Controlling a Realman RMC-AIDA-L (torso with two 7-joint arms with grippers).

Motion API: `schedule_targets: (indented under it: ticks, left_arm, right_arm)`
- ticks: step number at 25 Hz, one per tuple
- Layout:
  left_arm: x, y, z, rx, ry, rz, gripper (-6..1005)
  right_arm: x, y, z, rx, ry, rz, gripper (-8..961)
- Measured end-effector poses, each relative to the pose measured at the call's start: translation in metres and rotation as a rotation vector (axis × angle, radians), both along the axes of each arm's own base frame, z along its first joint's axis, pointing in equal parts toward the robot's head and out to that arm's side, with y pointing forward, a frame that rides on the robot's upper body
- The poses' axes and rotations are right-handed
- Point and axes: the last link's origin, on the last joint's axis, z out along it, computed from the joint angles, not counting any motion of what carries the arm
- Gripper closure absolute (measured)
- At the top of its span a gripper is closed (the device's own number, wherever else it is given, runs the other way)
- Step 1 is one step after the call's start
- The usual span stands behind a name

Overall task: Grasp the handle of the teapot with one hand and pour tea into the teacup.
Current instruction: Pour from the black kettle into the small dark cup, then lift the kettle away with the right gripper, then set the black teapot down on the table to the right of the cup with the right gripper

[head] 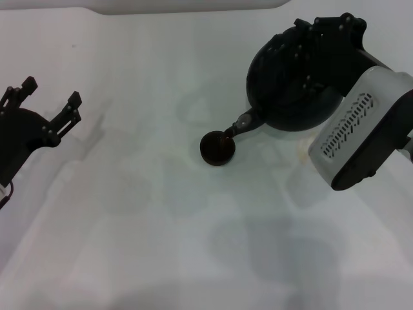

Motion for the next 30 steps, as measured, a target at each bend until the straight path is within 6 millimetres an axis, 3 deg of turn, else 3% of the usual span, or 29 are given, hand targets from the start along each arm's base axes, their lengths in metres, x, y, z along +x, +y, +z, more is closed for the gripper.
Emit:
schedule_targets:
  ticks: [14, 30]
  left_arm:
    - [-0.001, -0.002, -0.001, -0.004, 0.002, 0.003, 121]
    - [-0.002, -0.003, 0.000, -0.006, 0.003, 0.003, 121]
  right_arm:
    - [0.002, 0.003, 0.004, -0.013, 0.092, -0.053, 855]
    - [0.010, 0.020, 0.049, -0.154, 0.390, -0.180, 856]
